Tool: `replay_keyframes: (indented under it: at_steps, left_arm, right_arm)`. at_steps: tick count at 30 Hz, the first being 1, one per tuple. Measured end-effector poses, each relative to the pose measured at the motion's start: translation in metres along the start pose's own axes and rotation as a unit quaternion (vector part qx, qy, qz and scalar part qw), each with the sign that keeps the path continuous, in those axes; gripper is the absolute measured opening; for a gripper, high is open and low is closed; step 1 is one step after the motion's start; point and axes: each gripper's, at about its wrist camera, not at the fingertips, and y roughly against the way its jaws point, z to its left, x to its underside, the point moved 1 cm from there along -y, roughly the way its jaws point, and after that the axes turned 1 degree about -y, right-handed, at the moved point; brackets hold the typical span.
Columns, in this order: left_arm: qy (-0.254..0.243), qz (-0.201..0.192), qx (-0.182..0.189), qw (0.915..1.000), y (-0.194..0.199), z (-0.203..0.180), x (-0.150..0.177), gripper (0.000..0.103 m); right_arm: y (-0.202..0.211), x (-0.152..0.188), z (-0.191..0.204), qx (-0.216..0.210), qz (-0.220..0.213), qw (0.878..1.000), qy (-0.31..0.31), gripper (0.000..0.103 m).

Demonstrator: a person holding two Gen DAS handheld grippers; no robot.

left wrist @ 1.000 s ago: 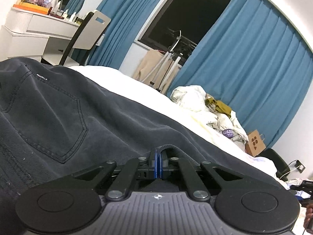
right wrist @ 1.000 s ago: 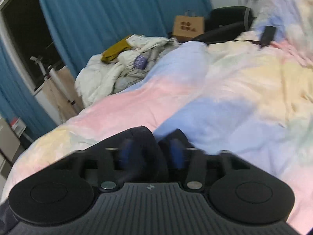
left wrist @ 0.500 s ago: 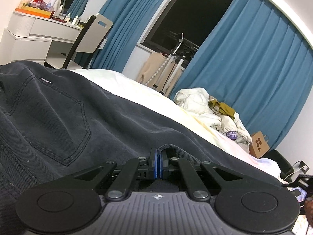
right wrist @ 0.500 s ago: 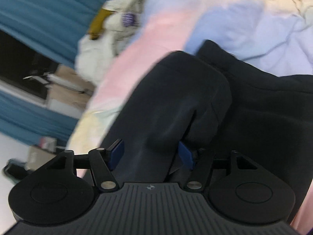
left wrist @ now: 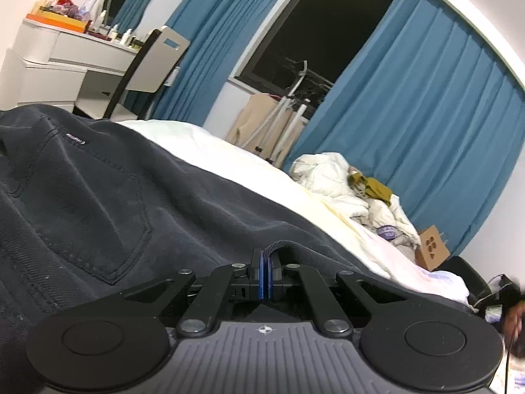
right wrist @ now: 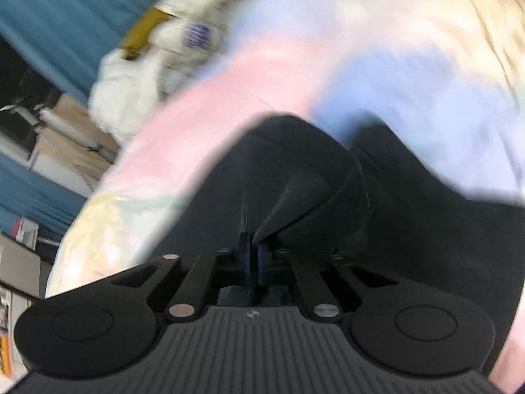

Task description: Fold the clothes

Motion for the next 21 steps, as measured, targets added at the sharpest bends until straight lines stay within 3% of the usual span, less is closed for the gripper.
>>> replay_keyframes:
  at_steps: [4, 7, 10, 12, 13, 18, 21]
  left_arm:
    - [0.001, -0.016, 0.035, 0.9993, 0.009, 0.001, 0.002, 0.002]
    - [-0.006, -0.023, 0.039, 0.9989, 0.009, -0.004, 0.003, 0.002]
    - [-0.01, -0.023, 0.04, 0.9989, 0.008, -0.006, 0.005, 0.002]
    - [-0.01, -0.021, 0.04, 0.9989, 0.009, -0.006, 0.006, 0.002]
    - [-0.01, -0.018, 0.04, 0.999, 0.008, -0.006, 0.007, 0.002]
    - [-0.033, 0.033, 0.034, 0.9983, -0.002, -0.012, 0.018, 0.002]
    - [-0.051, 0.069, 0.023, 0.9961, -0.01, -0.017, 0.028, 0.002]
  right_arm:
    - [0.03, -0.033, 0.094, -0.075, -0.053, 0.991, 0.1, 0.002]
    - [0.07, -0.046, 0.146, -0.171, -0.127, 0.962, 0.174, 0.002]
    - [0.105, -0.046, 0.147, -0.239, -0.207, 0.923, 0.22, 0.002]
    - [0.105, -0.043, 0.117, -0.246, -0.233, 0.915, 0.219, 0.002]
    - [0.102, -0.042, 0.099, -0.243, -0.238, 0.916, 0.211, 0.002]
    - [0.031, -0.019, -0.028, -0.12, -0.154, 0.977, 0.085, 0.002]
    - [-0.002, 0.008, -0.088, -0.074, -0.11, 0.991, -0.003, 0.002]
